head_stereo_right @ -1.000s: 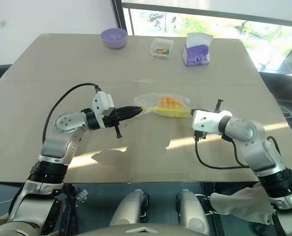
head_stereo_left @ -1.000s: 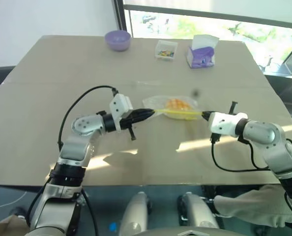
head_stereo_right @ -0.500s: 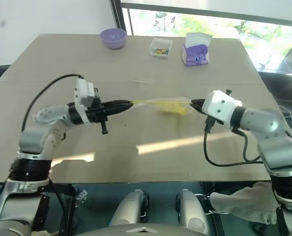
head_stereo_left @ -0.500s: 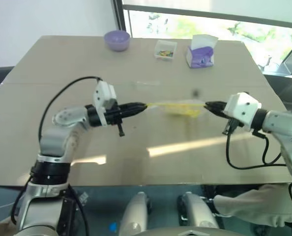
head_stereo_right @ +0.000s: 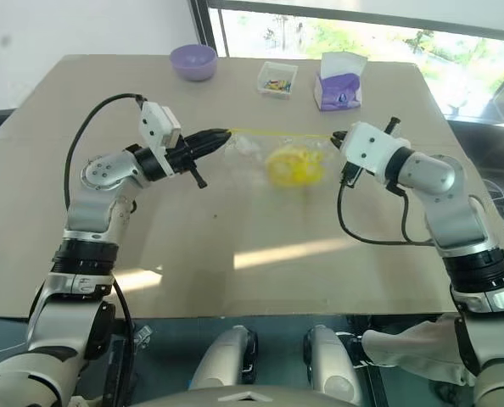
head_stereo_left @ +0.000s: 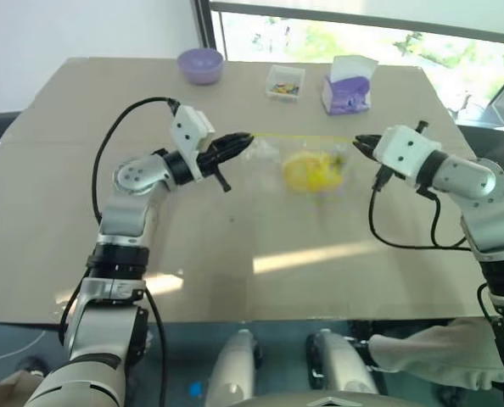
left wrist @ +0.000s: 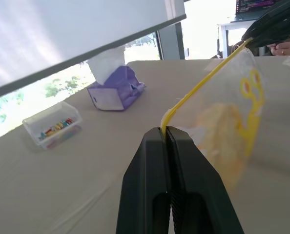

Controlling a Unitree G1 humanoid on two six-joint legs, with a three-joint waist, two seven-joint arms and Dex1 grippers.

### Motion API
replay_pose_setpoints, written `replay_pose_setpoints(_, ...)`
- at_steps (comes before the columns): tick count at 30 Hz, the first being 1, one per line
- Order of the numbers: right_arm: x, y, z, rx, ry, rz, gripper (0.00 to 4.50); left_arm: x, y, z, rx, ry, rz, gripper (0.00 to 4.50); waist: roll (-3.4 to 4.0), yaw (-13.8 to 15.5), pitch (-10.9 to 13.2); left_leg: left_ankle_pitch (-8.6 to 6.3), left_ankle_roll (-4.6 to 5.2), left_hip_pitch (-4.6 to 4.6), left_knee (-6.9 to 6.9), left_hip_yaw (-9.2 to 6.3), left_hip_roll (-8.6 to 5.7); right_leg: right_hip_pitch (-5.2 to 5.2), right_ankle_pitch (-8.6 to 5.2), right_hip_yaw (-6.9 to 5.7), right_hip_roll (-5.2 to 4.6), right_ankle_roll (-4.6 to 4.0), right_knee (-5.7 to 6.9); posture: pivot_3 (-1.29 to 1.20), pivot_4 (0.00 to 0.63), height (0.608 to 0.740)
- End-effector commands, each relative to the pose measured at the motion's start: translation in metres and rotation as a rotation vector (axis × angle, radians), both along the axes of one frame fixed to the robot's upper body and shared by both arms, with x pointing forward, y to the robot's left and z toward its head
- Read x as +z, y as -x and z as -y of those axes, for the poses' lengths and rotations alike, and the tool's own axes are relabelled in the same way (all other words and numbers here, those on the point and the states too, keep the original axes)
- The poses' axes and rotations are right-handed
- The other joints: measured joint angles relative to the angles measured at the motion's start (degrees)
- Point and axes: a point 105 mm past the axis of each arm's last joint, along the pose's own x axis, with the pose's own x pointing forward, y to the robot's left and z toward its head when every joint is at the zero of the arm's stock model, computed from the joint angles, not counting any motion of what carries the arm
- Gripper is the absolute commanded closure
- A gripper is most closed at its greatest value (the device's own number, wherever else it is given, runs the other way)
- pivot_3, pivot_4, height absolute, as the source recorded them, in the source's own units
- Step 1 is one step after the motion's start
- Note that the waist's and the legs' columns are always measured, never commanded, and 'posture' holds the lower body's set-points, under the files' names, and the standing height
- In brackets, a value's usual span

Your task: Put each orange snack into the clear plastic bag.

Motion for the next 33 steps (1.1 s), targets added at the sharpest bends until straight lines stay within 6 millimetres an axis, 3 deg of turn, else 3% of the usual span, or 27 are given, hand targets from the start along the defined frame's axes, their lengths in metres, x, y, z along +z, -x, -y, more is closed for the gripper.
replay_pose_setpoints(1,-0.018,0.019,-0.002,0.028,-0.015,-0.037,4.49,-0.023,0.021,-0.015,-0.015,-0.103,0.001,4.50,0.02,-0.1,-0.1,-0.02,0.01,0.04,-0.05,-0.01,0.01,0.01,0.00,0.03,-0.02,0.00,-0.01,0.00,0.150,0.733)
replay_pose_setpoints(8,-0.082,0.054,-0.020,0.108,0.003,-0.251,4.49,-0.081,0.057,-0.010,-0.114,-0.205,-0.169,4.50,0.04,0.3,0.0,-0.11,0.18,0.02,0.04,0.03,0.00,0.02,-0.01,0.06,-0.08,0.02,-0.05,0.00,0.150,0.733)
replay_pose_setpoints(13,-0.084,0.063,-0.022,0.126,-0.025,-0.328,4.49,-0.086,0.066,-0.010,-0.145,-0.177,-0.244,4.50,0.04,0.3,0.0,-0.09,0.19,0.45,0.18,0.17,0.08,0.41,-0.03,0.03,-0.02,-0.10,0.01,0.00,0.150,0.733)
replay_pose_setpoints(14,-0.083,0.064,-0.020,0.123,-0.032,-0.338,3.95,-0.087,0.068,-0.011,-0.155,-0.163,-0.270,4.50,0.04,0.2,0.0,-0.09,0.19,0.61,0.18,0.17,0.09,0.56,-0.04,0.03,0.00,-0.11,0.01,0.00,0.150,0.733)
replay_pose_setpoints(16,-0.083,0.066,-0.017,0.114,-0.036,-0.350,3.44,-0.087,0.073,-0.014,-0.176,-0.142,-0.314,3.85,0.04,0.1,0.0,-0.10,0.19,0.91,0.11,0.17,0.11,0.86,-0.05,0.05,-0.01,-0.12,-0.03,0.00,0.150,0.733)
replay_pose_setpoints(17,-0.082,0.067,-0.015,0.110,-0.037,-0.356,2.99,-0.087,0.076,-0.015,-0.184,-0.137,-0.331,3.56,0.04,0.1,0.0,-0.11,0.18,0.97,0.09,0.15,0.11,0.89,-0.05,0.07,-0.01,-0.12,-0.04,0.00,0.150,0.733)
replay_pose_setpoints(18,-0.082,0.069,-0.013,0.109,-0.043,-0.366,2.35,-0.085,0.079,-0.017,-0.191,-0.123,-0.353,2.99,0.04,0.1,0.0,-0.11,0.18,0.96,0.07,0.12,0.11,0.89,-0.04,0.08,-0.01,-0.11,-0.06,0.00,0.150,0.733)
replay_pose_setpoints(23,-0.076,0.080,0.000,0.086,-0.106,-0.408,0.07,-0.080,0.086,-0.036,-0.168,-0.050,-0.421,0.75,0.04,0.1,0.0,-0.12,0.18,0.94,0.03,-0.01,0.10,0.88,0.06,0.08,-0.03,0.07,-0.10,0.00,0.150,0.733)
replay_pose_setpoints(25,-0.073,0.087,0.013,0.053,-0.142,-0.432,0.00,-0.075,0.089,-0.050,-0.133,-0.026,-0.450,0.08,0.04,0.1,0.0,-0.12,0.18,0.94,0.03,-0.04,0.11,0.88,0.05,0.07,-0.05,0.07,-0.10,0.00,0.150,0.733)
replay_pose_setpoints(33,-0.059,0.108,0.063,-0.098,-0.219,-0.445,0.00,-0.062,0.099,-0.077,-0.034,-0.040,-0.477,0.08,0.04,0.3,0.0,-0.12,0.18,1.00,0.03,-0.02,0.10,0.91,-0.08,0.08,-0.11,-0.12,-0.11,0.00,0.150,0.733)
